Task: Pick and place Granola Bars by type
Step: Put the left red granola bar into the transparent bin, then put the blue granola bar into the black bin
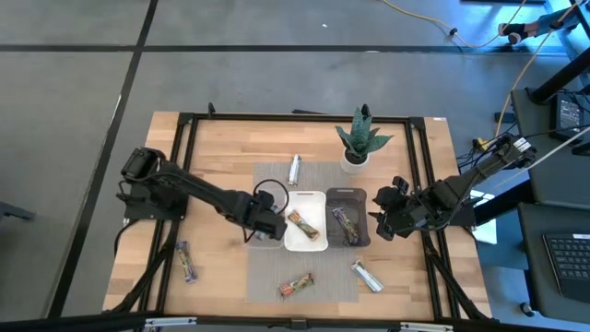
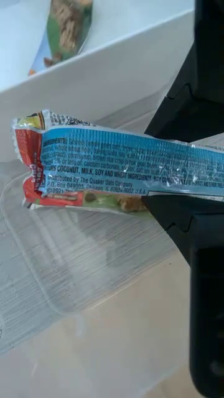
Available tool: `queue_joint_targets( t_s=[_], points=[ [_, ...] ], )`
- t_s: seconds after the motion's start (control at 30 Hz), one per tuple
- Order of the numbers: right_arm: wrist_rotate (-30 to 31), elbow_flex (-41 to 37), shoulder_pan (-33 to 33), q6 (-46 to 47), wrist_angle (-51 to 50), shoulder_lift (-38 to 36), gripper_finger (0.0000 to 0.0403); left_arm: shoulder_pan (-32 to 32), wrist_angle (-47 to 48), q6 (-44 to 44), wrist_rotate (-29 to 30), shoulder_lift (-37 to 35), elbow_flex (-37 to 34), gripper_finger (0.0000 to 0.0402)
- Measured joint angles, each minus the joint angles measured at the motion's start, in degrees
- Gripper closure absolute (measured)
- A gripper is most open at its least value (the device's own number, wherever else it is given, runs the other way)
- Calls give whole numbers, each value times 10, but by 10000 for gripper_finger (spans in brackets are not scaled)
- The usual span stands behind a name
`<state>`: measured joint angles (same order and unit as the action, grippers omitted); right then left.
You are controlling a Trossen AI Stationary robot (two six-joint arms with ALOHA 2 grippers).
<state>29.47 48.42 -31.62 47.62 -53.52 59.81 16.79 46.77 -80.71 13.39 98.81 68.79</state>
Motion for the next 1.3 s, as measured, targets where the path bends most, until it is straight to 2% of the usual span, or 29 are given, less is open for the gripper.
queue_joint_targets(
  t_s=[0.3,0.5,0.83,1.07,1.2,1.3],
  points=[
    [4,0,0,-1,0,0,189,-8,-1,43,1,6,0,284],
    [4,0,0,-1,0,0,189,-8,-1,35,-10,6,0,280],
    [4,0,0,-1,0,0,189,-8,1,52,-13,2,0,218],
    [5,0,0,-1,0,0,189,0,10,72,-6,-63,0,211],
    [2,0,0,0,0,0,189,20,41,52,13,-110,0,210],
    [-9,0,0,0,0,0,189,45,101,4,43,-138,0,206]
  ],
)
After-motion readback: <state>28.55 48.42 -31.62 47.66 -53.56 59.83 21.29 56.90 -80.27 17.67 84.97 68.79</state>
